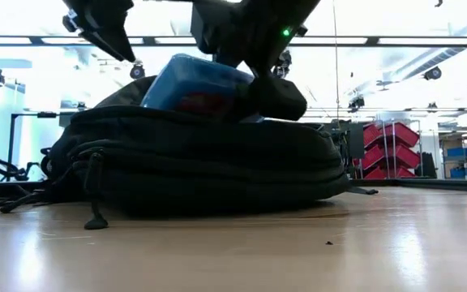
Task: Unpack backpack
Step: Put the medicine organizer into the back pack
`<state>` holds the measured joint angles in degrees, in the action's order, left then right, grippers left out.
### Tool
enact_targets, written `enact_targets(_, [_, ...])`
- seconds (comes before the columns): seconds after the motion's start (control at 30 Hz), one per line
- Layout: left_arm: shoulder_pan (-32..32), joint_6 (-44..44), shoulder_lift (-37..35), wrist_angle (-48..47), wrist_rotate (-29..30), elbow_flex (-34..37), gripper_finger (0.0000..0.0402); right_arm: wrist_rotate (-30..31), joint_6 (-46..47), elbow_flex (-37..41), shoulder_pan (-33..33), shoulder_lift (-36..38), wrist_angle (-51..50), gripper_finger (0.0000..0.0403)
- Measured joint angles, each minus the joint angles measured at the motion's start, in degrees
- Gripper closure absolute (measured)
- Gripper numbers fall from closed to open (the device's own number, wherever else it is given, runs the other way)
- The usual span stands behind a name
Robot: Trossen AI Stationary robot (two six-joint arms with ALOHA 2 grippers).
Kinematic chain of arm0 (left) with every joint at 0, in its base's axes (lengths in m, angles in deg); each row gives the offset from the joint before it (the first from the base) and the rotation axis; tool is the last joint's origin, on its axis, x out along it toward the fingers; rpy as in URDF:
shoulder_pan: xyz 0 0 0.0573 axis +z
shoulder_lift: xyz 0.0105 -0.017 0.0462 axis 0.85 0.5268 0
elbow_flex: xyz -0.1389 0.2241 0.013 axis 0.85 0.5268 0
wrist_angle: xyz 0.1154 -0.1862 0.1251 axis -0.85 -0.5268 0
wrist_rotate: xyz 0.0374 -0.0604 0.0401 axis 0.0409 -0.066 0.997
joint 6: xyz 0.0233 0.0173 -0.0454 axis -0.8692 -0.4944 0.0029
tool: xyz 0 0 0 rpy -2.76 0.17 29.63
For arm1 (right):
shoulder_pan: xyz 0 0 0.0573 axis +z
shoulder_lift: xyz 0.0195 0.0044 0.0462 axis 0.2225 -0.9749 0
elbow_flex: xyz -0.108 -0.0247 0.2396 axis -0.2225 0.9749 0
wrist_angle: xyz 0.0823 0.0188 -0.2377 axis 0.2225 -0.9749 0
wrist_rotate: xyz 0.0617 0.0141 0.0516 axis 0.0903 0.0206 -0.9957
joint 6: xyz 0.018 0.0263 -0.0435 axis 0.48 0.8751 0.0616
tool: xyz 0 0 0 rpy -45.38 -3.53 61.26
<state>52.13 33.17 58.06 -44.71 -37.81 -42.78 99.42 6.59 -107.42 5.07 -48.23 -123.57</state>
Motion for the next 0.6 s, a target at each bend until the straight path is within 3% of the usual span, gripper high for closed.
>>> enact_targets(0.17, [12.3, 1.6, -3.9, 0.2, -3.3, 2.7, 0.0205, -0.5, 5.9, 0.0, 1.2, 0.8, -5.9, 0.0013])
enact_targets(0.3, [24.8, -8.6, -3.8, 5.4, -15.1, 4.1, 0.0215, -5.7, 12.2, 0.0, 1.4, 1.5, -9.0, 0.0004])
enact_targets(0.43, [38.6, -18.6, -1.6, 11.3, -29.4, 4.3, 0.0217, -14.9, 18.4, -1.5, 1.0, 2.5, -9.8, 0.0004])
enact_targets(0.6, [53.6, -25.4, 2.9, 13.0, -34.2, 4.3, 0.0208, -20.3, 20.3, -2.8, -0.4, 3.5, -8.9, 0.0004])
